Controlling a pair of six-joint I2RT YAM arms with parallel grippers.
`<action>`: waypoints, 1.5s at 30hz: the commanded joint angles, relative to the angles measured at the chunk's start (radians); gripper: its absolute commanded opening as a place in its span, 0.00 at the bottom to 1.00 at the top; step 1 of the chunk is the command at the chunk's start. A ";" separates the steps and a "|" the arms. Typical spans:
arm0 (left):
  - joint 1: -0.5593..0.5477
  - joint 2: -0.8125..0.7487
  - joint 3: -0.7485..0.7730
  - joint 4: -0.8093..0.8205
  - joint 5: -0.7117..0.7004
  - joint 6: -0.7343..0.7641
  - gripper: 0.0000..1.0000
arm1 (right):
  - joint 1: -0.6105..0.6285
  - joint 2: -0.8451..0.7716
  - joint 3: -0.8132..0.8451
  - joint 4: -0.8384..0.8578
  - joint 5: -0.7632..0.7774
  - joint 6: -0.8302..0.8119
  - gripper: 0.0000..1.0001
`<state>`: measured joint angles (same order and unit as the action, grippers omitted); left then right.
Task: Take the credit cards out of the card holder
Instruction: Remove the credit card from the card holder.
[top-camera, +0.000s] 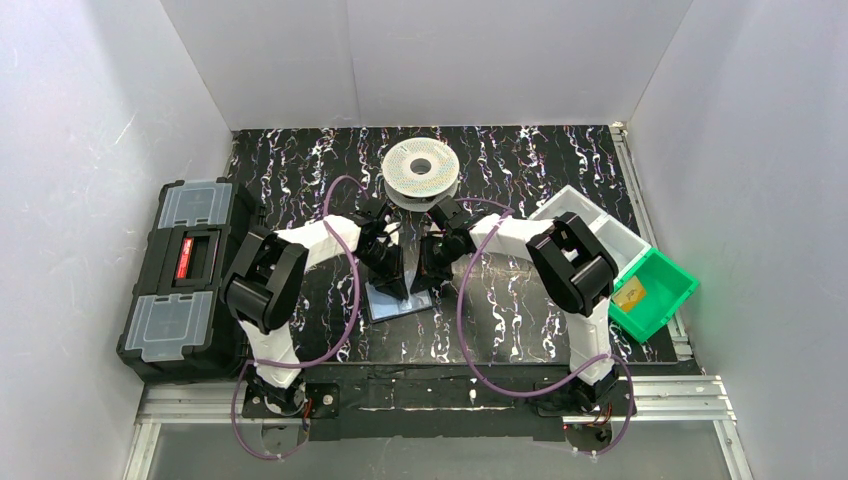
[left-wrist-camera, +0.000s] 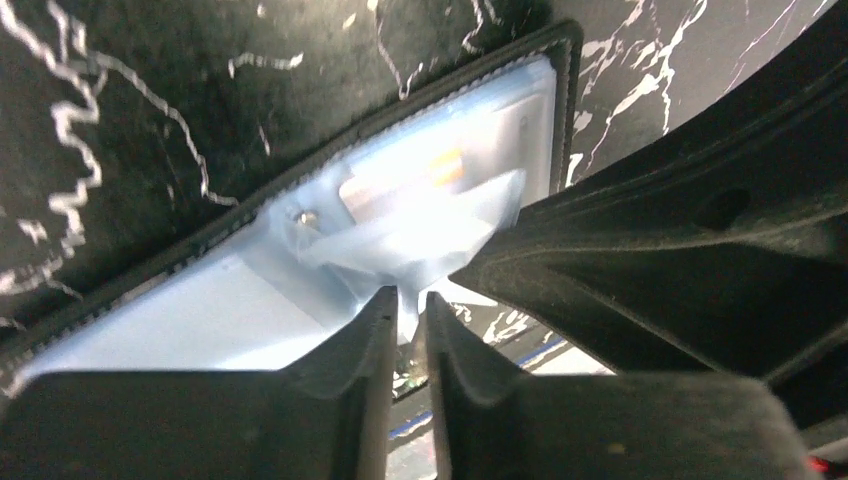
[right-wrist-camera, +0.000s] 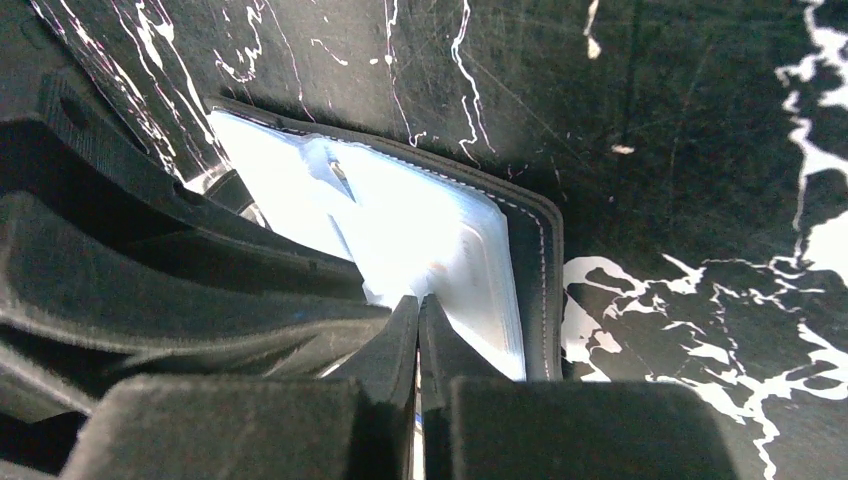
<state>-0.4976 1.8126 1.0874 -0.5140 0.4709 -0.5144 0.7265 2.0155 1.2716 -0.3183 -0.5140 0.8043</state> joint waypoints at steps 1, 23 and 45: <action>-0.006 -0.096 0.034 -0.110 -0.003 0.009 0.23 | -0.007 -0.036 -0.005 -0.029 0.049 -0.054 0.01; 0.039 -0.171 0.023 -0.177 -0.160 0.036 0.10 | -0.039 -0.130 0.041 -0.148 0.068 -0.133 0.08; 0.080 -0.339 0.034 -0.276 -0.134 0.077 0.09 | 0.021 0.080 0.218 -0.057 0.026 0.035 0.55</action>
<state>-0.4225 1.5131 1.1187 -0.7441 0.3225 -0.4549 0.7418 2.0537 1.4483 -0.4225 -0.4603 0.8009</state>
